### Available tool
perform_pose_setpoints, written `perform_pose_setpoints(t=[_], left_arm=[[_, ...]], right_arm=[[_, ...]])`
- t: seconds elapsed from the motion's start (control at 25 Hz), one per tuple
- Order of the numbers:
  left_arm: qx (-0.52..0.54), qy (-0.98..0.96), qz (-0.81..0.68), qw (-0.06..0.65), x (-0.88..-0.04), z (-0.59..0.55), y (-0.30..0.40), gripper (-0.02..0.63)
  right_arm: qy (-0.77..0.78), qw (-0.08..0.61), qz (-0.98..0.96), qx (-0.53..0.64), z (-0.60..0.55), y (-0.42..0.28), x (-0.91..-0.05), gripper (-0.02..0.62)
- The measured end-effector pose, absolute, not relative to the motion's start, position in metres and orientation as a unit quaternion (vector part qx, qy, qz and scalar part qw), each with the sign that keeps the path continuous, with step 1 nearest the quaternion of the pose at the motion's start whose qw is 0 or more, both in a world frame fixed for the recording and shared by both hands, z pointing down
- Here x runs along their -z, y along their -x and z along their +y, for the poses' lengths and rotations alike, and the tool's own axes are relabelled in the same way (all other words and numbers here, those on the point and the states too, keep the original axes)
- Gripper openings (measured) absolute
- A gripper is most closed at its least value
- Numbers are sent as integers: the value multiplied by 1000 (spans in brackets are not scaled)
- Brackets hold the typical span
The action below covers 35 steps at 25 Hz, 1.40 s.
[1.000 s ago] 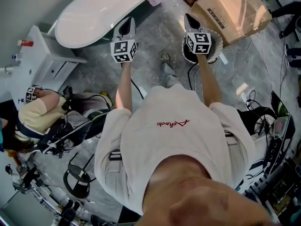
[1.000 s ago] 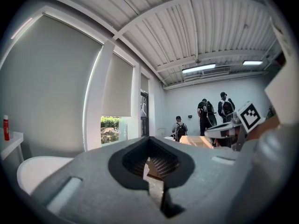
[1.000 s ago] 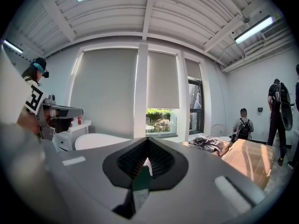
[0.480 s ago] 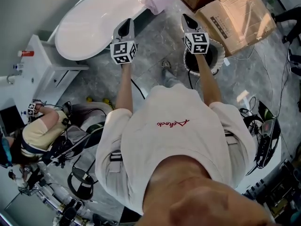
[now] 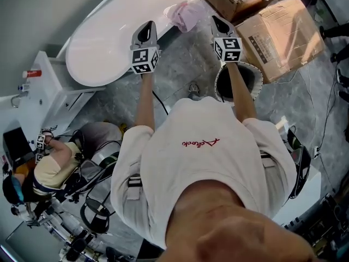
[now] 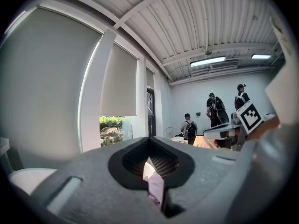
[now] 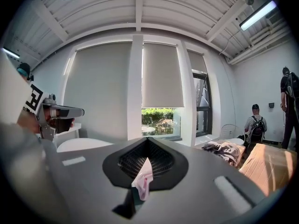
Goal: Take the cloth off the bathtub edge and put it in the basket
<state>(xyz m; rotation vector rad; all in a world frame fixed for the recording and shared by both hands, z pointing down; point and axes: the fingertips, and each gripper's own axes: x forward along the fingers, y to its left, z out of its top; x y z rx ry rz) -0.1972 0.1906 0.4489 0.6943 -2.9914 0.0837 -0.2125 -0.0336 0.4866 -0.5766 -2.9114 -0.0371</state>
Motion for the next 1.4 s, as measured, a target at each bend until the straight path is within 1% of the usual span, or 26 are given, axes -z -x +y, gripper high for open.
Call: perform_pose_setpoints(t=[0.28, 0.52, 1.08, 1.4], left_arm=[[-30, -218, -975, 34, -450, 186, 268, 0], [-29, -214, -976, 37, -456, 182, 308, 0], [-25, -208, -976, 62, -484, 196, 350, 0], [-7, -229, -971, 69, -497, 202, 414, 0]], right_arm=[[201, 86, -976, 15, -36, 283, -488, 6], [205, 91, -974, 18, -40, 325, -492, 6], [216, 119, -969, 16, -22, 368, -524, 6], [198, 132, -971, 24, -14, 422, -532, 6]])
